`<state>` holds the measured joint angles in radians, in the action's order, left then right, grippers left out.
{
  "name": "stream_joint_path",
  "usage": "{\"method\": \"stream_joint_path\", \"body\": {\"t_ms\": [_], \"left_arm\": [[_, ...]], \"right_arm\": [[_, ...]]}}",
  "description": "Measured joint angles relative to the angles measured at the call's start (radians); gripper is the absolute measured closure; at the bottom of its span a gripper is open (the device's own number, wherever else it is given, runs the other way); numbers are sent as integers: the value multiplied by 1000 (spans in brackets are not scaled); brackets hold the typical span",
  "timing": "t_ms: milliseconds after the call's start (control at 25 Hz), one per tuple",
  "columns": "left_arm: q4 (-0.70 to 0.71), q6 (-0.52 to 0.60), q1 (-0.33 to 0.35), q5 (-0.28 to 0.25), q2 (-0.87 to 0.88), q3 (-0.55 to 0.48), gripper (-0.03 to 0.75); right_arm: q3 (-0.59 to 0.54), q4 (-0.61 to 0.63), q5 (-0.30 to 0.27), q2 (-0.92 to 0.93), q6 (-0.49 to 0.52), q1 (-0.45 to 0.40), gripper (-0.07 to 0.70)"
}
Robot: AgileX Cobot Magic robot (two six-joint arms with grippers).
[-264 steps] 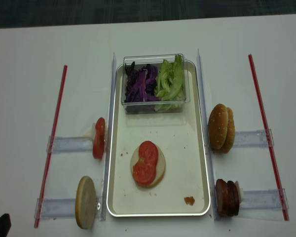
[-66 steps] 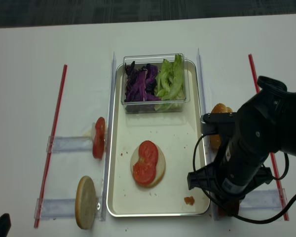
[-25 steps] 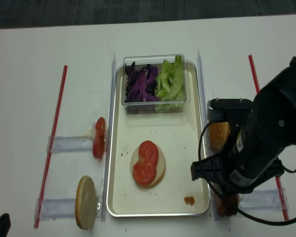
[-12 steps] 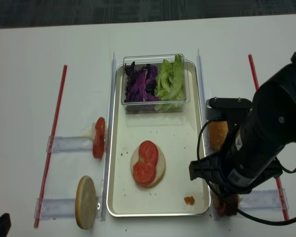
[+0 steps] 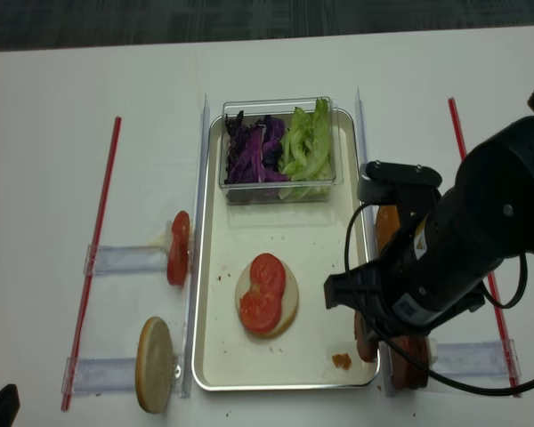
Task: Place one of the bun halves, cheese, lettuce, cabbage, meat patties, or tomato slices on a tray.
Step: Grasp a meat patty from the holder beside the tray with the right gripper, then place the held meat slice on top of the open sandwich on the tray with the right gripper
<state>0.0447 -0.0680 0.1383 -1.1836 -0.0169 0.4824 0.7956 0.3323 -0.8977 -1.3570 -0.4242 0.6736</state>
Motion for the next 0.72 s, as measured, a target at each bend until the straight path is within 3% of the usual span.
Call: {"method": "stream_joint_path", "body": {"t_ms": [360, 720], "left_arm": [[0, 0, 0, 0, 0, 0, 423], [0, 0, 0, 0, 0, 0, 423]], "right_arm": [[0, 53, 43, 0, 47, 0, 524], [0, 271, 108, -87, 259, 0, 524]]}}
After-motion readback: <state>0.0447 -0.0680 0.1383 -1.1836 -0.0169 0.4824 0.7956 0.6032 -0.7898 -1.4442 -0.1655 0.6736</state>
